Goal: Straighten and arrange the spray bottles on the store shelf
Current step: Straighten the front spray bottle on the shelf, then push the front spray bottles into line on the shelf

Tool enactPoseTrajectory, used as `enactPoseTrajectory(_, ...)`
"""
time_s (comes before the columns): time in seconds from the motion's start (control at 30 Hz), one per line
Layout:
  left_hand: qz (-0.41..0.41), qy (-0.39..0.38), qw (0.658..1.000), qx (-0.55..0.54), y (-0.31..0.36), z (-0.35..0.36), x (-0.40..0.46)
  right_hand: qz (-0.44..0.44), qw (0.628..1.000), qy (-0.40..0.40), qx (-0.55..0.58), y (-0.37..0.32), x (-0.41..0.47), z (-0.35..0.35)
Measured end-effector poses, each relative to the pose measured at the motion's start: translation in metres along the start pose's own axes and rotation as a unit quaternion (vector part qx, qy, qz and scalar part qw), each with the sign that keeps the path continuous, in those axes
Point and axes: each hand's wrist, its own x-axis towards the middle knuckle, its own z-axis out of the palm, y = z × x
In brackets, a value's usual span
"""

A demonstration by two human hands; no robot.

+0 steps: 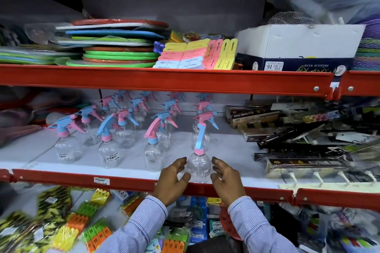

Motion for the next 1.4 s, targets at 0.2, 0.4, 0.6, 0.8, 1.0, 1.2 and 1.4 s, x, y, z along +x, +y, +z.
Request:
enactPoseTrajectory(0.2, 0.123, 0.113, 0.972, 0.168, -0.010, -0.011, -0.034, -0.203, 0.956, 0.125, -0.173, -0.001, -0.032, 0.005)
enactPoseTrajectory(0.4, 0.103, 0.168, 0.918, 0.343, -0.016, -0.030, -0.060, -0.333, 0.894, 0.046, -0.297, -0.016, -0.039, 0.029)
enactPoseTrajectory(0.6, 0.052, 0.151, 0.906, 0.392, -0.040, -0.061, -0.060, -0.305, 0.900, -0.004, -0.311, -0.045, -0.025, 0.074)
enactPoseTrajectory(0.8, 0.059, 0.108, 0.951, 0.284, -0.078, -0.086, -0.033, -0.177, 0.957, -0.015, -0.230, -0.059, 0.001, 0.117)
enactPoseTrajectory(1.0, 0.041, 0.026, 0.989, 0.138, -0.089, -0.103, -0.002, -0.010, 0.995, -0.017, -0.094, -0.075, 0.028, 0.140)
enactPoseTrajectory(1.2, -0.004, -0.025, 1.000, -0.016, -0.082, -0.110, 0.028, 0.038, 0.999, -0.030, -0.020, -0.082, 0.040, 0.143)
enactPoseTrajectory(1.4, 0.010, -0.007, 1.000, -0.026, -0.081, -0.113, 0.023, 0.031, 0.999, -0.028, -0.008, -0.083, 0.033, 0.136)
